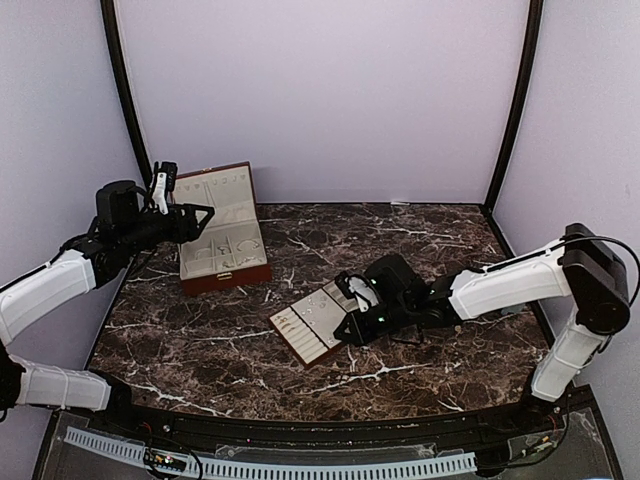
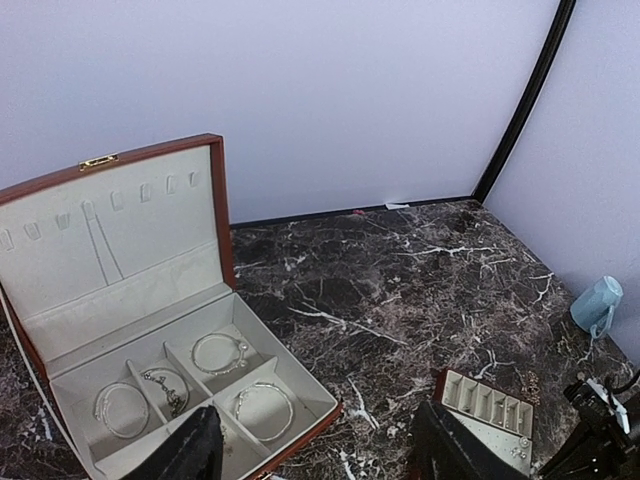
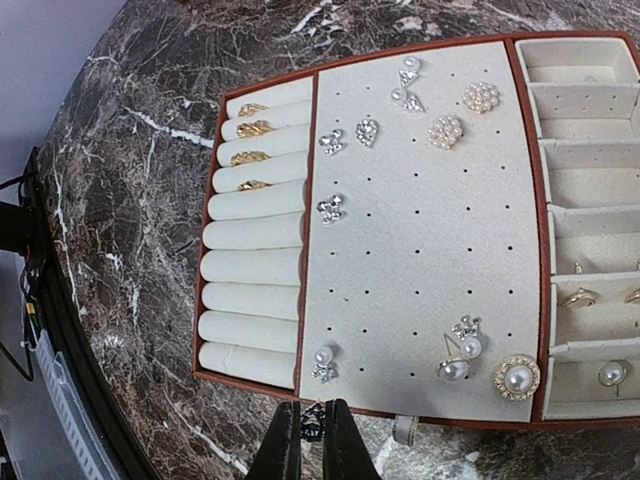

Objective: Organize the mixed jewelry
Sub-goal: Insert the earring into the earring holder.

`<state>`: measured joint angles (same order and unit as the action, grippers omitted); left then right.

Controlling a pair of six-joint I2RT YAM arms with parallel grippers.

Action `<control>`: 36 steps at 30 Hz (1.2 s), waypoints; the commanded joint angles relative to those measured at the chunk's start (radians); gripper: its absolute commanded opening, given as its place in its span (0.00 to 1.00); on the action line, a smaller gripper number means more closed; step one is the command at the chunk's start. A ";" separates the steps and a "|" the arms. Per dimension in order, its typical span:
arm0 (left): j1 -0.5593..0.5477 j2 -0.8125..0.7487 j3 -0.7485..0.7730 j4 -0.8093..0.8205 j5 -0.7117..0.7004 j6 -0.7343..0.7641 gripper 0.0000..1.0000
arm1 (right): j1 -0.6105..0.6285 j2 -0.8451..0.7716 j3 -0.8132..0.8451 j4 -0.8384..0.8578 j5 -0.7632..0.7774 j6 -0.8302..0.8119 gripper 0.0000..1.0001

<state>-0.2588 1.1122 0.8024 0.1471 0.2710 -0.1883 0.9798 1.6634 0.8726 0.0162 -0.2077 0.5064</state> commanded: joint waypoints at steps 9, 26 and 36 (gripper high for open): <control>0.006 -0.015 -0.014 -0.001 0.032 -0.020 0.69 | 0.005 0.057 0.048 -0.006 0.057 -0.017 0.06; 0.006 -0.010 -0.014 0.000 0.043 -0.026 0.69 | 0.005 0.081 0.067 -0.063 0.058 -0.028 0.06; 0.006 -0.006 -0.014 0.000 0.045 -0.026 0.69 | 0.006 0.107 0.081 -0.069 0.062 -0.037 0.05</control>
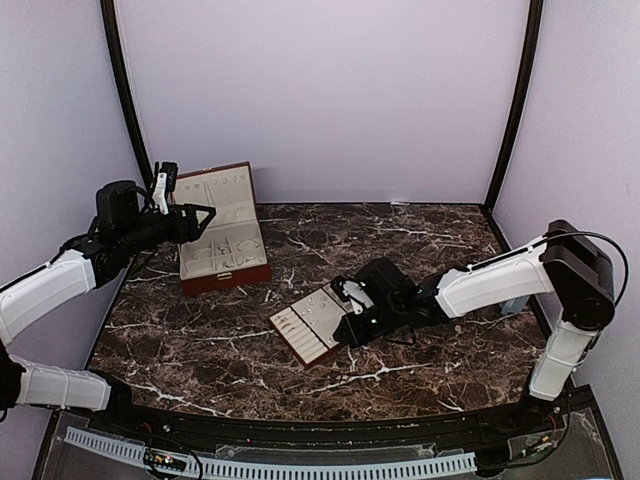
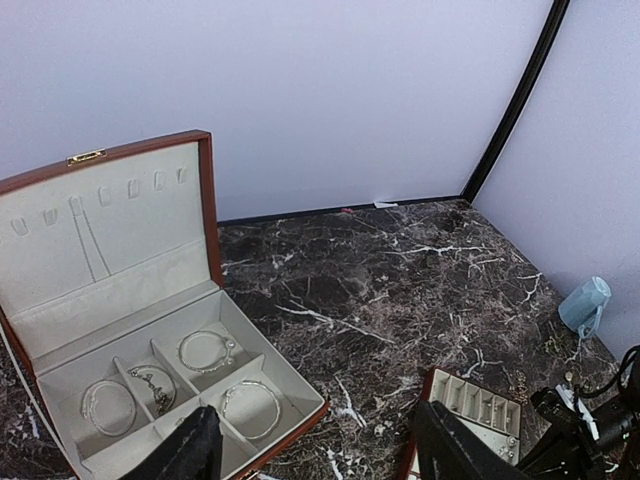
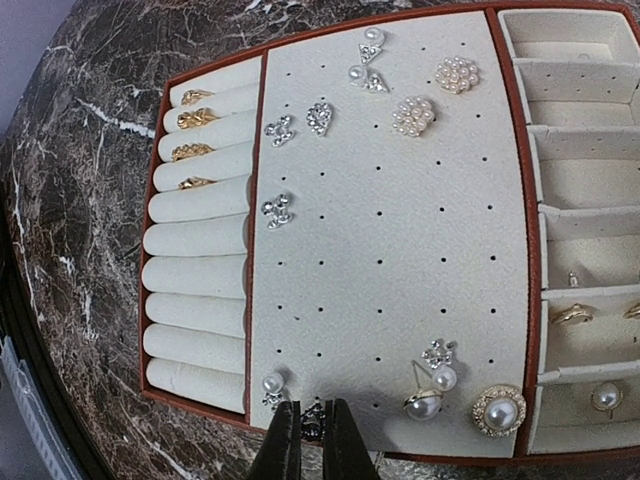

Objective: Organize the mixed jewelry
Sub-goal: Insert the earring into the earring holder.

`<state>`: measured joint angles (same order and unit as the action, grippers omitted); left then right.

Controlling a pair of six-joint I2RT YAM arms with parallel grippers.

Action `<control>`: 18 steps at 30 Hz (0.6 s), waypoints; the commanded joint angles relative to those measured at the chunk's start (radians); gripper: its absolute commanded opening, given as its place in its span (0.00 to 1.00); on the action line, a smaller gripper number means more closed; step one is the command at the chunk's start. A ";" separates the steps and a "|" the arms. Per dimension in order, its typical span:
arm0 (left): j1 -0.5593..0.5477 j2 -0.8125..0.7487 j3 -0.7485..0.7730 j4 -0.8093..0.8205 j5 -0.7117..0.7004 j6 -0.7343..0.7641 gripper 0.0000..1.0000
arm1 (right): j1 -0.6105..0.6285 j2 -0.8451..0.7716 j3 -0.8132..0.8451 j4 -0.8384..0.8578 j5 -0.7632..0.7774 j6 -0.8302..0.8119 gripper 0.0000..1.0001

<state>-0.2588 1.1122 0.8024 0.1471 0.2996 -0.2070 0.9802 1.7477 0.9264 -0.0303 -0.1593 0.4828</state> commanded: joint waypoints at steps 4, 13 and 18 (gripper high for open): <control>0.006 -0.006 -0.014 0.000 0.017 -0.009 0.69 | 0.005 0.034 0.031 -0.033 0.014 -0.018 0.05; 0.006 -0.007 -0.014 0.000 0.017 -0.009 0.69 | 0.031 0.056 0.083 -0.145 0.082 -0.068 0.05; 0.006 -0.007 -0.014 0.000 0.018 -0.009 0.69 | 0.043 0.076 0.119 -0.196 0.118 -0.087 0.06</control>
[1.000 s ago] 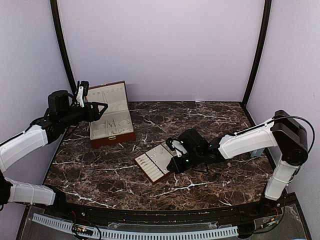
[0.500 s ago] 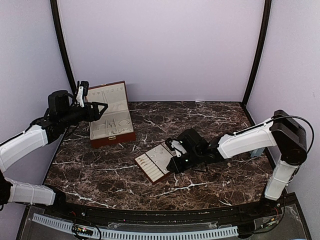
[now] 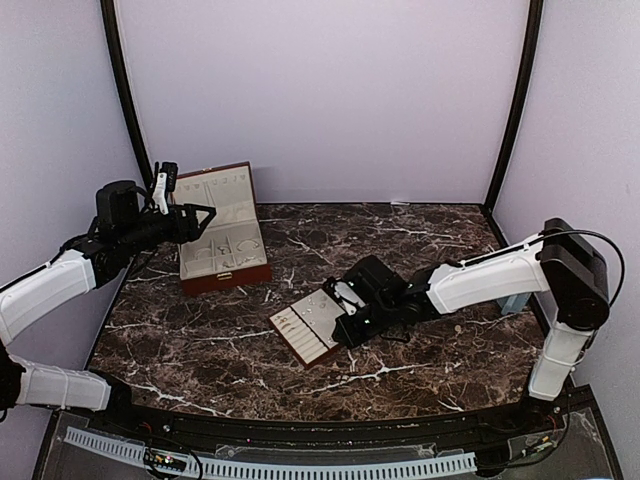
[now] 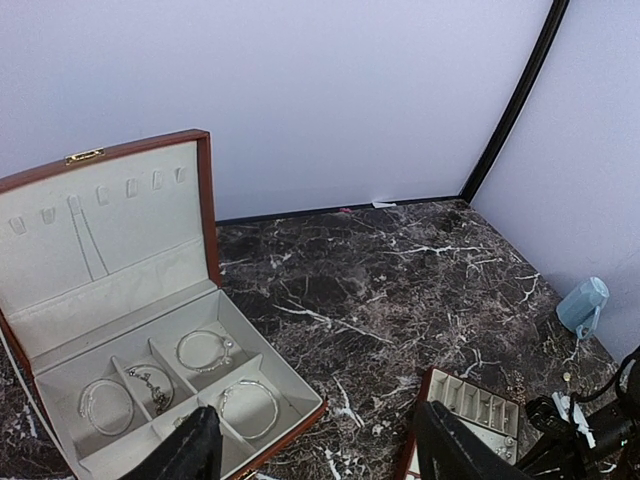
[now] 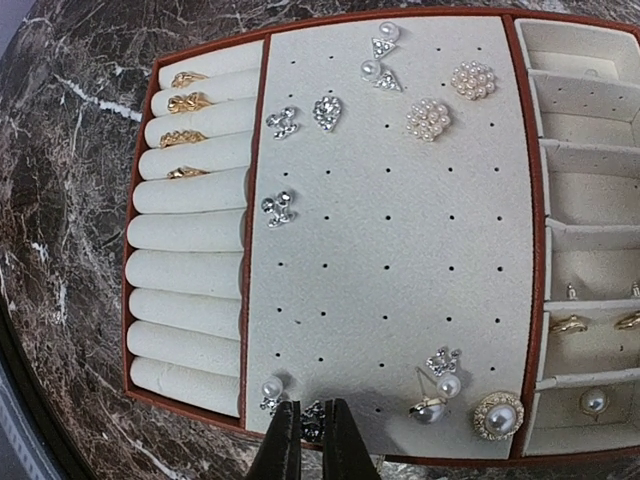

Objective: Organize the mixed jewelry
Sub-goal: Insert the earring into the earring holder.

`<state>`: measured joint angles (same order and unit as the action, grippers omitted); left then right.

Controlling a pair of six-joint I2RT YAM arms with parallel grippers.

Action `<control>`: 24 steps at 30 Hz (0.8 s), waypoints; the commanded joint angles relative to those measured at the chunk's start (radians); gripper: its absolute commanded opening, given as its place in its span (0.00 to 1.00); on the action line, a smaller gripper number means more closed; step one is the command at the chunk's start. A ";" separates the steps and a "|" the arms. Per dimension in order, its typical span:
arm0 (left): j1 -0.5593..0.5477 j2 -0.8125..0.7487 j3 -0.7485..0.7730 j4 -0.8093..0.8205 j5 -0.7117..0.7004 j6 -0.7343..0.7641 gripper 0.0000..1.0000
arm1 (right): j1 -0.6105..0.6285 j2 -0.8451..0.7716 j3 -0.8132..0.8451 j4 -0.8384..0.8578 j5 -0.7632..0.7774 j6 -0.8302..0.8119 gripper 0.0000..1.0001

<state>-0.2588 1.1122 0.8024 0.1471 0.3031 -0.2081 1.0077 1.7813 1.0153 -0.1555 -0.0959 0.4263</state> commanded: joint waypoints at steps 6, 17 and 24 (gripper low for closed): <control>0.006 -0.009 -0.014 0.000 0.014 -0.010 0.69 | 0.030 0.049 0.057 -0.118 0.092 -0.031 0.09; 0.006 -0.013 -0.015 0.000 0.015 -0.011 0.69 | 0.029 0.014 0.111 -0.156 0.122 -0.020 0.22; 0.006 -0.013 -0.017 0.002 0.018 -0.013 0.69 | 0.029 -0.027 0.123 -0.141 0.105 -0.001 0.29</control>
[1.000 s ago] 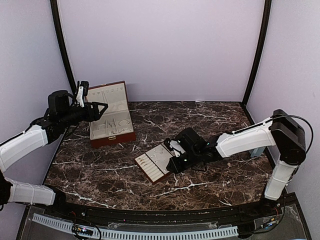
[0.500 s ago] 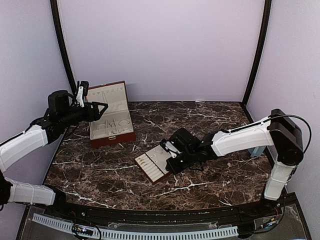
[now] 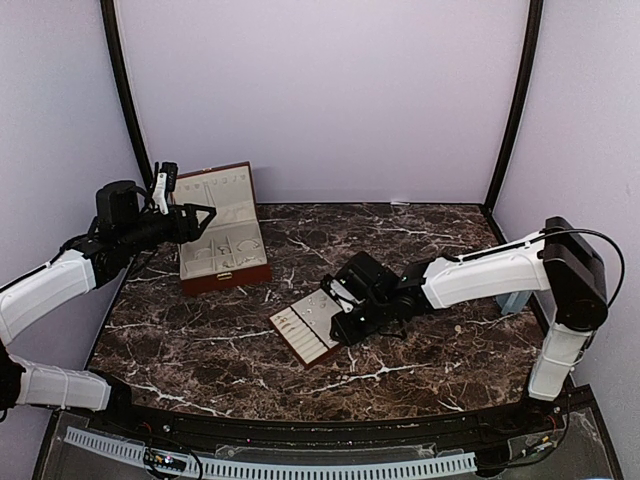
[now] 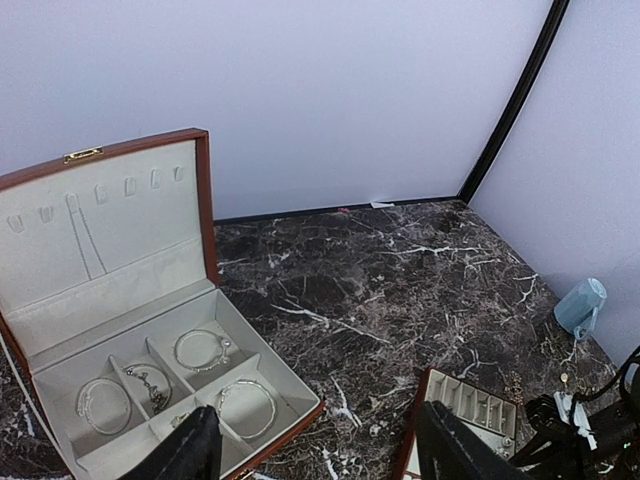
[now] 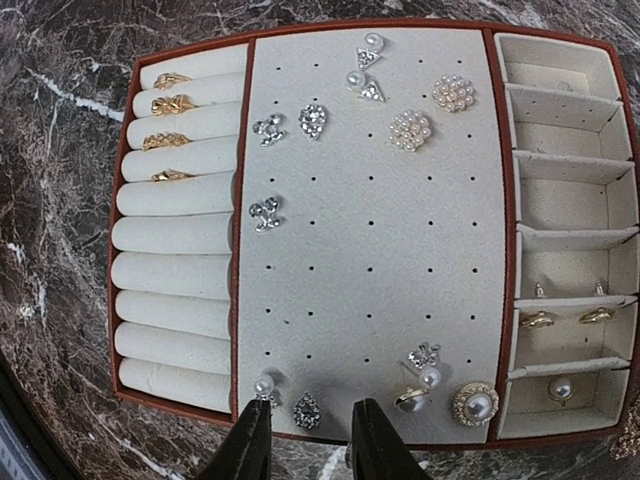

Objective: Organize the mixed jewelry
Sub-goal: Insert the earring into the earring holder.

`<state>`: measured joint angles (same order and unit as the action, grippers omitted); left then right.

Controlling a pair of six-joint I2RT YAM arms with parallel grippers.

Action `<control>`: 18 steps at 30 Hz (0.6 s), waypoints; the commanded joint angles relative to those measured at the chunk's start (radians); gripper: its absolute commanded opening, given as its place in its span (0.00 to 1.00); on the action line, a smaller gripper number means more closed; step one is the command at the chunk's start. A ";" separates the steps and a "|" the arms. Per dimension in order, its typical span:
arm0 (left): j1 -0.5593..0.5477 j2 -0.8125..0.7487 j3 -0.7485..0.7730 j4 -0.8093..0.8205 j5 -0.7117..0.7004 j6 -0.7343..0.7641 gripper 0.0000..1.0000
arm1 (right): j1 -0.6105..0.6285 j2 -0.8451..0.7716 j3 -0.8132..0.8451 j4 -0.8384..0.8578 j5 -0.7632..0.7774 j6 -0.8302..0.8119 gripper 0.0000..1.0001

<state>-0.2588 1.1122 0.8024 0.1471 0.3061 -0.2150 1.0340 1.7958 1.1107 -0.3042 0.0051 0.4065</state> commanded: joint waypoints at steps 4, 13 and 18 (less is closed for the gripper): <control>0.006 -0.015 -0.017 0.001 0.013 -0.005 0.70 | 0.002 -0.058 0.021 0.020 0.002 0.032 0.24; 0.006 -0.013 -0.020 0.003 0.011 -0.006 0.70 | 0.003 -0.036 -0.011 0.072 -0.035 0.052 0.09; 0.006 -0.012 -0.020 0.003 0.013 -0.007 0.70 | 0.003 -0.012 -0.019 0.082 -0.045 0.055 0.05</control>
<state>-0.2588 1.1122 0.8009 0.1474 0.3065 -0.2176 1.0340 1.7630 1.1069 -0.2634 -0.0235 0.4530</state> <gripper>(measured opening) 0.698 0.057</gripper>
